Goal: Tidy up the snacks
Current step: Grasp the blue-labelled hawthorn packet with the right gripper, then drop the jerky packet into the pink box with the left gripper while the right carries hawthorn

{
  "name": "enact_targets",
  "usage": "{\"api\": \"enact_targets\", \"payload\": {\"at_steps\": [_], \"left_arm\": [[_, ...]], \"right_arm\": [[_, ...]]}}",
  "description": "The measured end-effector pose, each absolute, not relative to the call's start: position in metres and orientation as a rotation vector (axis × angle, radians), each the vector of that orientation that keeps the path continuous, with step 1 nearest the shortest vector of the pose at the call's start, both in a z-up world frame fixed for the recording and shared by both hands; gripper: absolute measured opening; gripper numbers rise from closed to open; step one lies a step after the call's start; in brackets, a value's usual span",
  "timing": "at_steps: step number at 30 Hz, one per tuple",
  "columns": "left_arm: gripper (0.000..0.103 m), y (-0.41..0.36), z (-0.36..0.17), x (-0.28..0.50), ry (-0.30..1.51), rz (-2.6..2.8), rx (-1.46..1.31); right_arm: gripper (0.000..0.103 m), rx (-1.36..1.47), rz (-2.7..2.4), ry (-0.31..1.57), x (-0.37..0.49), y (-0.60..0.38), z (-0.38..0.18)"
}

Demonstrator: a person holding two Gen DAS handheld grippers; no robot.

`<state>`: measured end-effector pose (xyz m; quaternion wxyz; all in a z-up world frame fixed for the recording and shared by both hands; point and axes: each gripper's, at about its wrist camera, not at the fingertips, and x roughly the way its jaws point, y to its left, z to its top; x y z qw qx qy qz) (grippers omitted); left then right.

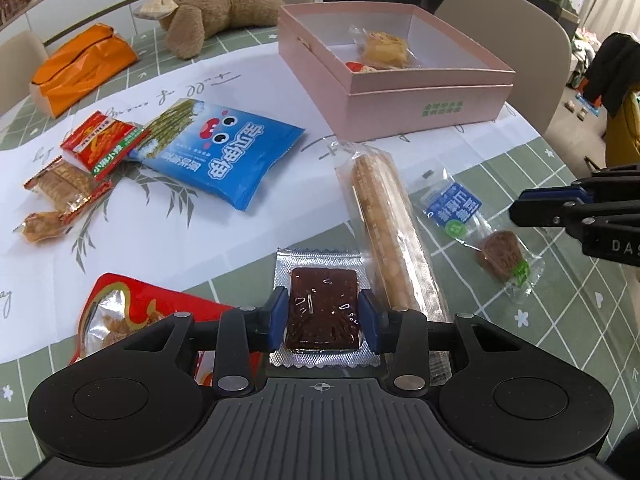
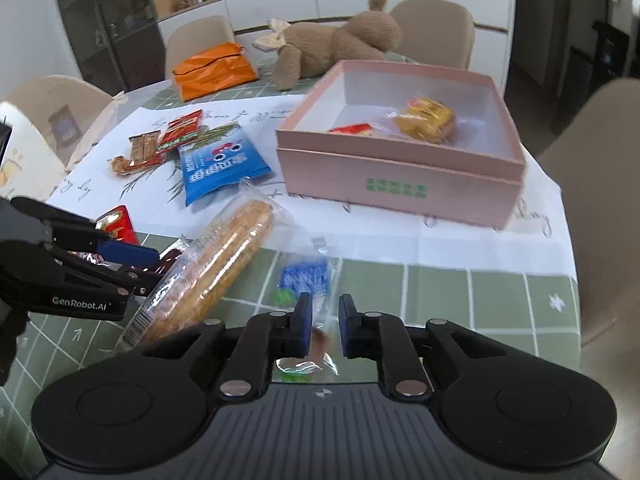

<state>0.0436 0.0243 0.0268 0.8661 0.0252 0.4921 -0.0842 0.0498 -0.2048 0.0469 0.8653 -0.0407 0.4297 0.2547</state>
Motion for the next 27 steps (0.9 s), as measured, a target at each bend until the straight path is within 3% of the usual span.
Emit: {"api": "enact_targets", "payload": {"at_steps": [6,8,10,13,17,19,27], "left_arm": [[0.043,0.025,0.026,0.041,1.02,-0.177,0.051],[0.043,0.023,0.025,0.04,1.018,-0.171,0.058],[0.043,0.023,0.025,0.038,1.013,-0.165,0.059],[0.043,0.023,0.024,0.035,0.999,-0.162,0.057],[0.043,0.025,0.024,0.032,0.996,-0.179,0.065],[0.043,0.025,0.024,0.03,1.0,-0.184,0.067],[0.042,0.037,0.029,0.022,0.978,-0.159,-0.017]], "right_arm": [[0.014,-0.056,0.55,0.922,0.043,-0.217,0.044],[0.02,-0.065,0.557,0.924,0.039,-0.213,0.041],[0.037,-0.088,0.564,0.921,0.033,-0.207,0.038],[0.044,-0.107,0.577,0.915,0.026,-0.198,0.034],[0.044,-0.205,0.559,0.878,0.021,-0.18,0.025],[0.035,-0.259,0.566,0.868,0.019,-0.173,0.026],[0.035,-0.204,0.548,0.863,0.025,-0.192,0.04]]}}
